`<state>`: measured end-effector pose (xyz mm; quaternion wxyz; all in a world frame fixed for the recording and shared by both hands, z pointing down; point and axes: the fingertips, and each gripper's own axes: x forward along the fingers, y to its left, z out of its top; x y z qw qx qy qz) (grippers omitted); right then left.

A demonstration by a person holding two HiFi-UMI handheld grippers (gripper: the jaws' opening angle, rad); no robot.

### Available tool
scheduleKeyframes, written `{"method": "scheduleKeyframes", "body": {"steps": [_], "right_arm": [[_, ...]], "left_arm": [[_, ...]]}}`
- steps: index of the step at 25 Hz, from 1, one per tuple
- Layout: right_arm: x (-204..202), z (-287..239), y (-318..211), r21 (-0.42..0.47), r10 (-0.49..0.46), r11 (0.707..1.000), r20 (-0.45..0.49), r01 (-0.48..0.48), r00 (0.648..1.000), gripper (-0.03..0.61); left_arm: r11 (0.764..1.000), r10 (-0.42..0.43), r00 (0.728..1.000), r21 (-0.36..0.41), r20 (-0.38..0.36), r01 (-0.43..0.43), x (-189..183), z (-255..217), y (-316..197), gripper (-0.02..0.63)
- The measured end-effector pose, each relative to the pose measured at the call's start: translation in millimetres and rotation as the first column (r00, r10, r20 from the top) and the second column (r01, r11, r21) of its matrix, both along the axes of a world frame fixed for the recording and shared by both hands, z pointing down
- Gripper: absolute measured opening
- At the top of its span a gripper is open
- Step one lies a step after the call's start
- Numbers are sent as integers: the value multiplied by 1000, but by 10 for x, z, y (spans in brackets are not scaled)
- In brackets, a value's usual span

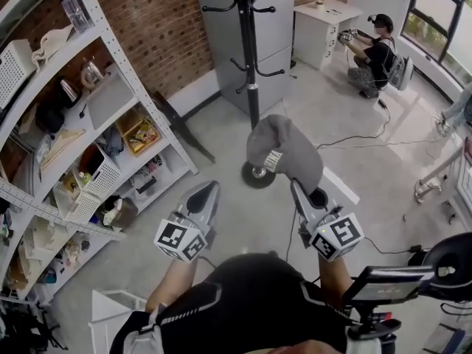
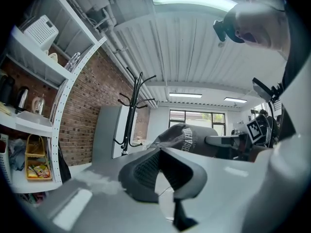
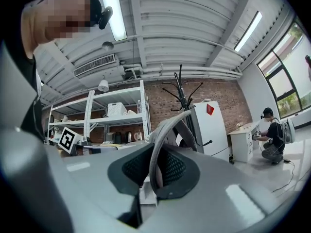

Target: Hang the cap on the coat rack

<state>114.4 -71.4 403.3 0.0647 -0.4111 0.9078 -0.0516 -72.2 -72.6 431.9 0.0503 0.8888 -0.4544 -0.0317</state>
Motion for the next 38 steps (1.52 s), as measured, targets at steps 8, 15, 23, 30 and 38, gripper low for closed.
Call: {"method": "scheduleKeyframes", "body": {"steps": [8,15,23,30,38], "right_arm": [[229,-100,-457,15,-56,998,-3,56,998,29],[180,-248,-888,31,-42,999,19,41,999,29],[60,-737,-1225,109,-38,993,45,33,998,29],[-2,-1050,-1467,161,-15,987,45,8,999,29],[-100,-1414,-1622,218,-20,976,76,3,997,29]], "left_arm": [[1000,-29,999,0,18,29,206,-56,-474,5],[1000,-2,1000,16,17,2,183,-193,-907,5],[994,64,998,87,25,-65,209,-627,-1454,5],[986,110,994,121,15,-111,268,-912,-1757,5],[973,151,988,173,9,-150,328,-1251,-2037,5]]}}
